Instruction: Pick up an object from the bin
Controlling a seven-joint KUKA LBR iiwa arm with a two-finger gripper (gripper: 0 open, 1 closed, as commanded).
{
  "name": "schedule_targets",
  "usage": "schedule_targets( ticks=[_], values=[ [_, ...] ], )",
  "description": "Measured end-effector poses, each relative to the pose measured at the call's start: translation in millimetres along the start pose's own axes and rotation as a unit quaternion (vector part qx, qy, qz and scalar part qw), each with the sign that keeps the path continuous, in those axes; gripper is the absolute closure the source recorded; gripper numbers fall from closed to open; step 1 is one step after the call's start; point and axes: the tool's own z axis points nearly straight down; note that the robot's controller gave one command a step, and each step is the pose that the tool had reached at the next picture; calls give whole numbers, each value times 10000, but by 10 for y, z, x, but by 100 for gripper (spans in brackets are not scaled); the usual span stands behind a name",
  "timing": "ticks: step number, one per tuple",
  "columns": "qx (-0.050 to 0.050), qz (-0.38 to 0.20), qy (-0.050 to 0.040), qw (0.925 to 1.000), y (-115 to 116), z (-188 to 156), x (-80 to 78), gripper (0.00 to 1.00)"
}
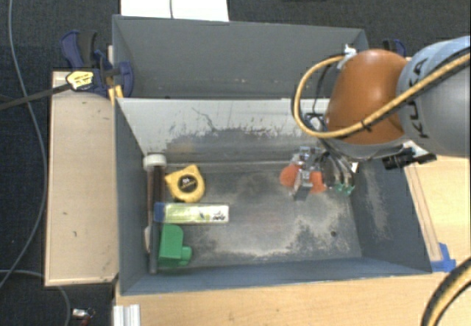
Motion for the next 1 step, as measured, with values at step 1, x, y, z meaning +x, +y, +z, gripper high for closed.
schedule_targets(
  ticks=[1],
  values=[
    [-4,-8,-22,10000,2,-127,-11,100]
  ],
)
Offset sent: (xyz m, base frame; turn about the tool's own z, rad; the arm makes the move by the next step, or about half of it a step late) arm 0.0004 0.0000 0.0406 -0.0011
